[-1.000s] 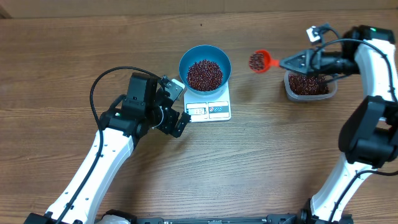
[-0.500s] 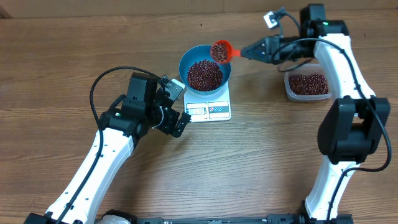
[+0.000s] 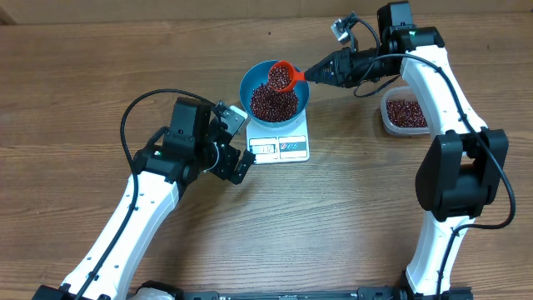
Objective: Scoop item into bowl and weigh 150g on scale
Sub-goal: 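Lift the filled scoop and carry it toward the blue bowl, then tip the red scoop over the blue bowl to pour the beans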
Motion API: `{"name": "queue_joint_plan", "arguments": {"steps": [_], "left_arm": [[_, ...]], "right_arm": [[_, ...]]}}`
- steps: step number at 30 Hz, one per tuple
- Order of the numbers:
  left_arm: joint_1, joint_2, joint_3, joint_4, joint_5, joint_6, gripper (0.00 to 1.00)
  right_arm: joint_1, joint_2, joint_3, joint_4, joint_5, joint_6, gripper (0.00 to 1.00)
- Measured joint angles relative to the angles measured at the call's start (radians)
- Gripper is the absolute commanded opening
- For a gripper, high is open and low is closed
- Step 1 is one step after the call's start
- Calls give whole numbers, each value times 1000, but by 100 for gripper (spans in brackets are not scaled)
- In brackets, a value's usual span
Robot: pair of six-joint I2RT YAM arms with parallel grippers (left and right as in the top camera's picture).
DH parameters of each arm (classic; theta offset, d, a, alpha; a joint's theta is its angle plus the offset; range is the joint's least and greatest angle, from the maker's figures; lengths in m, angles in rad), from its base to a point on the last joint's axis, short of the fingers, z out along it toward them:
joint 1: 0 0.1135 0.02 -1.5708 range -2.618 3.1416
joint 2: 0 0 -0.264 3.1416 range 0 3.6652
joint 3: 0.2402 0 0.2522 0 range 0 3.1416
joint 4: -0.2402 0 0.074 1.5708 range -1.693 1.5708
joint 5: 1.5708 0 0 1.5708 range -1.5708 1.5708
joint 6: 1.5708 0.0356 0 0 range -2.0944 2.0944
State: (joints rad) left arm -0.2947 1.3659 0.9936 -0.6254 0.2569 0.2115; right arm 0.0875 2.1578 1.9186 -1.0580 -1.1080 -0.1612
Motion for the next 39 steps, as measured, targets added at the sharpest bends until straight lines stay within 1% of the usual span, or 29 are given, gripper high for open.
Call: {"name": "queue_joint_plan", "arguments": {"steps": [18,25,28,39], "left_arm": [[0,0,0,0,0,0,100],[0,0,0,0,0,0,100],[0,0,0,0,0,0,100],[0,0,0,0,0,0,99]], "right_arm": [[0,0,0,-2,110,31,4],[0,0,0,-22,174,34,4],[0,0,5,-57,192,39,4],[66,7,176,-142,424,42,4]]}}
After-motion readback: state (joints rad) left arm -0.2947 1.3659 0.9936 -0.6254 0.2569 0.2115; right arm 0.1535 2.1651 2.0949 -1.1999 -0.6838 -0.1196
